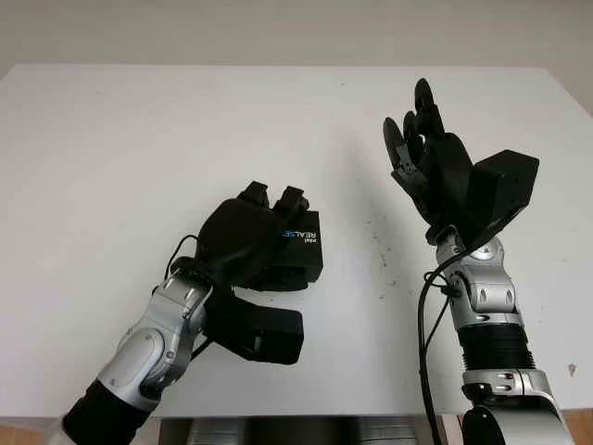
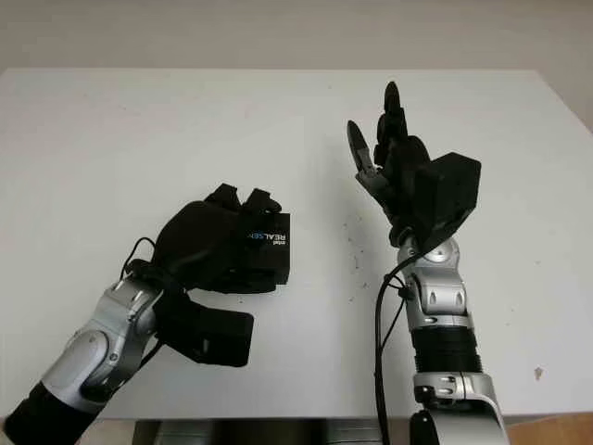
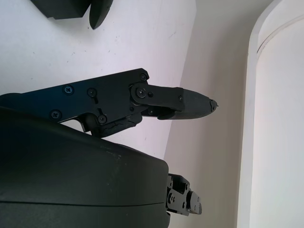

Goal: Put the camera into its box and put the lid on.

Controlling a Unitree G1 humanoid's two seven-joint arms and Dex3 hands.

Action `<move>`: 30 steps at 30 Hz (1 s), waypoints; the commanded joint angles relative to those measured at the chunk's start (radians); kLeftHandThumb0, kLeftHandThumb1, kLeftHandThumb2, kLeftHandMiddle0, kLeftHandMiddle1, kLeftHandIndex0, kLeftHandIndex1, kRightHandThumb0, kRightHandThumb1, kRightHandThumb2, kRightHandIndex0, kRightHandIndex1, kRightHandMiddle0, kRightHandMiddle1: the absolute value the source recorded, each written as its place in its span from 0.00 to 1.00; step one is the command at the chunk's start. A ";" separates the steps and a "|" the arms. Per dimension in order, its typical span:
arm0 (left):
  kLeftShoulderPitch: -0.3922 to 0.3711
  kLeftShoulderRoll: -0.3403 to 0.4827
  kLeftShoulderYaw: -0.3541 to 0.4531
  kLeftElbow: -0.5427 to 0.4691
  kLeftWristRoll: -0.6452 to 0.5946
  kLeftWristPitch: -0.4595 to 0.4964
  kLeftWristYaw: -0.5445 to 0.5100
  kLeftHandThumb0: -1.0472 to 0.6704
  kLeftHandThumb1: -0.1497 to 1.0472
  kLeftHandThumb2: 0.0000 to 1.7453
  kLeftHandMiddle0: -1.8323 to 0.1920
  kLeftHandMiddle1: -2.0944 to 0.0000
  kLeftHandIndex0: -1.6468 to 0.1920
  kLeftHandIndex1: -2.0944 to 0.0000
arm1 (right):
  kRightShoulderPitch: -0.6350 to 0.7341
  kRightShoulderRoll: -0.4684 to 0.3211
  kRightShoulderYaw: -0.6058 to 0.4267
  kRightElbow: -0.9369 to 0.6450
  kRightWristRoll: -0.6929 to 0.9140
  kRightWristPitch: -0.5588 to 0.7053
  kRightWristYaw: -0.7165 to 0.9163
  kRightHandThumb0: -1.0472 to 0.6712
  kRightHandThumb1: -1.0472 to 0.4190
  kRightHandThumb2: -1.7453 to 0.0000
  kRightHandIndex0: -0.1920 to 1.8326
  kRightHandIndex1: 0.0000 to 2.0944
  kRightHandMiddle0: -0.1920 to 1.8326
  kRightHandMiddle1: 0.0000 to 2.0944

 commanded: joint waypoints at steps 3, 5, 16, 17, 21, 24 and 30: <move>0.044 -0.026 -0.001 -0.027 -0.004 0.022 -0.019 0.20 1.00 0.28 0.99 1.00 1.00 0.98 | 0.005 -0.005 -0.003 -0.029 0.000 0.011 -0.002 0.29 0.00 0.75 0.00 0.00 0.00 0.01; 0.055 -0.031 -0.001 -0.027 -0.004 0.025 -0.014 0.19 1.00 0.28 1.00 1.00 1.00 1.00 | 0.005 -0.004 -0.005 -0.031 0.004 0.016 -0.001 0.29 0.00 0.75 0.00 0.00 0.00 0.01; 0.080 -0.049 0.003 -0.007 -0.040 0.050 -0.048 0.12 1.00 0.35 1.00 1.00 1.00 1.00 | 0.002 -0.006 -0.007 -0.025 0.004 -0.001 0.006 0.30 0.00 0.74 0.00 0.00 0.00 0.00; 0.077 -0.040 0.001 -0.006 -0.044 0.040 -0.058 0.11 1.00 0.37 1.00 1.00 1.00 1.00 | 0.003 -0.005 -0.007 -0.029 0.005 0.002 0.006 0.30 0.00 0.73 0.00 0.00 0.00 0.00; 0.063 -0.017 0.008 -0.006 -0.108 0.013 -0.137 0.03 1.00 0.48 1.00 1.00 1.00 1.00 | 0.005 -0.006 -0.007 -0.036 0.005 0.005 0.008 0.30 0.00 0.73 0.00 0.00 0.00 0.00; 0.038 -0.015 0.020 -0.012 -0.175 0.032 -0.246 0.00 1.00 0.51 1.00 1.00 1.00 1.00 | 0.005 -0.005 -0.009 -0.039 0.010 0.006 0.013 0.31 0.00 0.73 0.00 0.00 0.00 0.00; -0.067 0.010 0.032 0.005 -0.306 0.108 -0.512 0.00 1.00 0.51 1.00 1.00 1.00 1.00 | 0.005 -0.004 -0.009 -0.038 0.005 0.003 0.008 0.30 0.00 0.73 0.00 0.00 0.00 0.00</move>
